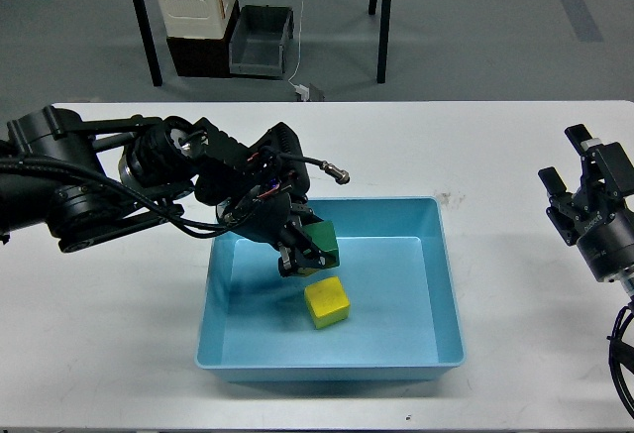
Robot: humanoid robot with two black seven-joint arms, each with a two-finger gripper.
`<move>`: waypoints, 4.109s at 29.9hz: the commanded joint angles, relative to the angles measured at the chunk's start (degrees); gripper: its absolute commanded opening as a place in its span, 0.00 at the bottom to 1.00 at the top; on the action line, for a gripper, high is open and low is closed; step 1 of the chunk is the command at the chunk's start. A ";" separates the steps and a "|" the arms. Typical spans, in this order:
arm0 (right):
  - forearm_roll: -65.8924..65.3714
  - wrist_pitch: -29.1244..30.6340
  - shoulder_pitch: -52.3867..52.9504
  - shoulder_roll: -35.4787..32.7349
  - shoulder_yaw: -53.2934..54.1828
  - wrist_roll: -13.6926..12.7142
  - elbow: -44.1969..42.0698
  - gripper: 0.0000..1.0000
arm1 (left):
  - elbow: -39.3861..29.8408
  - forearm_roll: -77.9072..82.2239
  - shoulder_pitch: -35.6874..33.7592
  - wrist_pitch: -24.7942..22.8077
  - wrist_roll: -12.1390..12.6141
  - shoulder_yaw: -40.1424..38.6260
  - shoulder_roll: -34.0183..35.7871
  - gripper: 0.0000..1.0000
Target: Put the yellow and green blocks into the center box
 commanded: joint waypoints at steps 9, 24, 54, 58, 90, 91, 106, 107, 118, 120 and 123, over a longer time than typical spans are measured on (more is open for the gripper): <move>0.01 -0.01 0.05 0.00 0.01 0.00 0.00 1.00 | -0.49 0.61 -0.40 0.02 0.00 0.81 -0.07 0.49; 0.01 -0.01 -0.04 0.00 -0.16 0.00 0.00 1.00 | 0.21 -0.09 0.21 0.02 0.00 0.64 0.02 0.98; 0.01 0.26 0.40 0.26 -0.60 0.00 2.10 1.00 | 1.18 -10.34 0.65 0.02 0.00 -7.25 3.00 0.99; 0.09 0.87 3.03 2.45 -0.43 0.00 3.95 1.00 | 2.32 -29.75 8.02 0.02 0.00 -17.52 4.59 0.99; 48.34 20.29 0.32 14.94 10.47 -14.99 4.48 1.00 | -6.64 -124.59 54.52 1.12 9.89 -57.19 11.90 1.00; 48.70 20.64 -0.73 15.37 10.91 -14.99 4.83 1.00 | -6.56 -127.68 56.10 1.56 9.89 -57.45 10.32 1.00; 58.62 23.10 -14.80 20.30 17.06 -18.06 7.38 1.00 | -9.45 -141.58 72.90 1.22 10.33 -63.17 -0.94 1.00; 59.15 23.72 -15.68 20.39 16.98 -19.20 7.38 1.00 | -10.07 -142.12 73.60 1.13 10.33 -63.26 -0.95 1.00; 60.03 27.06 -18.23 20.74 17.06 -20.09 7.29 1.00 | -13.24 -142.38 75.01 0.86 10.07 -63.26 -1.73 1.00; 60.91 27.59 -18.32 20.92 17.06 -20.09 7.29 1.00 | -13.24 -142.30 75.01 1.13 9.98 -63.17 -2.17 1.00; 61.18 27.77 -18.23 22.05 17.50 -19.74 7.20 1.00 | -13.24 -142.30 75.10 1.30 9.72 -63.26 -2.35 1.00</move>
